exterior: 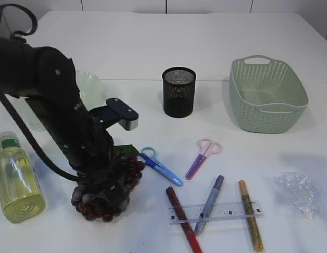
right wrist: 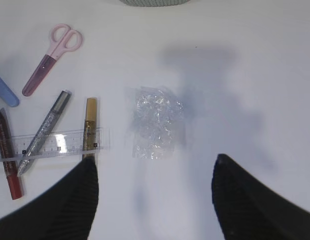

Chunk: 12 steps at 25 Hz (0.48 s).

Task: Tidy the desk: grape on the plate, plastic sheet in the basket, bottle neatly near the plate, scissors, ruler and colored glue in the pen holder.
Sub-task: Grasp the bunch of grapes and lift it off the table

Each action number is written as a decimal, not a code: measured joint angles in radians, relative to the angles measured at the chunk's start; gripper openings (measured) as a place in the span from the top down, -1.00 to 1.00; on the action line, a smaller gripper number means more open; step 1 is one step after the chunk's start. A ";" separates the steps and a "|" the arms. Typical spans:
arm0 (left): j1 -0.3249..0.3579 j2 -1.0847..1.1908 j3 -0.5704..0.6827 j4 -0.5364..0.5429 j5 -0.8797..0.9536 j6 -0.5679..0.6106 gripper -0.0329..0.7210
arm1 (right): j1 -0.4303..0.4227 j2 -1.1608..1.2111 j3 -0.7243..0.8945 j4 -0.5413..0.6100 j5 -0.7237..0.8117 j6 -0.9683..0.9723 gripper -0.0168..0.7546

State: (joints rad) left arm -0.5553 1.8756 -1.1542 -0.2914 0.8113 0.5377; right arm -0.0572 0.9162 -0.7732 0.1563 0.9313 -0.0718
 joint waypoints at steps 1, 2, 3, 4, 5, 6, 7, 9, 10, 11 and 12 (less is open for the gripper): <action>0.000 0.014 0.000 0.002 -0.004 0.000 -0.75 | 0.000 0.000 0.000 0.000 0.000 0.000 -0.47; 0.000 0.028 0.000 0.004 -0.009 0.000 -0.75 | 0.000 0.000 0.000 0.000 0.000 0.000 -0.47; 0.000 0.040 0.000 0.008 -0.010 0.000 -0.75 | 0.000 0.000 0.000 0.000 0.000 0.000 -0.47; 0.000 0.052 0.000 0.010 -0.015 0.000 -0.75 | 0.000 0.000 0.000 0.000 0.000 0.000 -0.47; 0.000 0.064 -0.001 0.010 -0.019 0.000 -0.75 | 0.000 0.000 0.000 0.000 0.000 0.000 -0.47; 0.000 0.075 -0.002 0.010 -0.024 0.000 -0.75 | 0.000 0.000 0.000 0.000 0.000 0.000 -0.47; 0.000 0.085 -0.002 0.010 -0.029 0.000 -0.75 | 0.000 0.000 0.000 0.000 0.000 0.000 -0.47; 0.000 0.105 -0.002 0.010 -0.033 0.000 -0.74 | 0.000 0.000 0.000 0.000 0.000 0.000 -0.47; 0.000 0.113 -0.002 0.010 -0.035 0.000 -0.73 | 0.000 0.000 0.000 0.000 0.000 0.000 -0.47; 0.000 0.120 -0.002 0.010 -0.036 0.000 -0.72 | 0.000 0.000 0.000 0.000 0.000 0.000 -0.47; 0.000 0.124 -0.002 0.010 -0.039 0.000 -0.70 | 0.000 0.000 0.000 0.000 0.000 0.000 -0.47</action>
State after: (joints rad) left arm -0.5553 1.9997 -1.1565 -0.2817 0.7723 0.5373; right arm -0.0572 0.9162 -0.7732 0.1563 0.9313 -0.0718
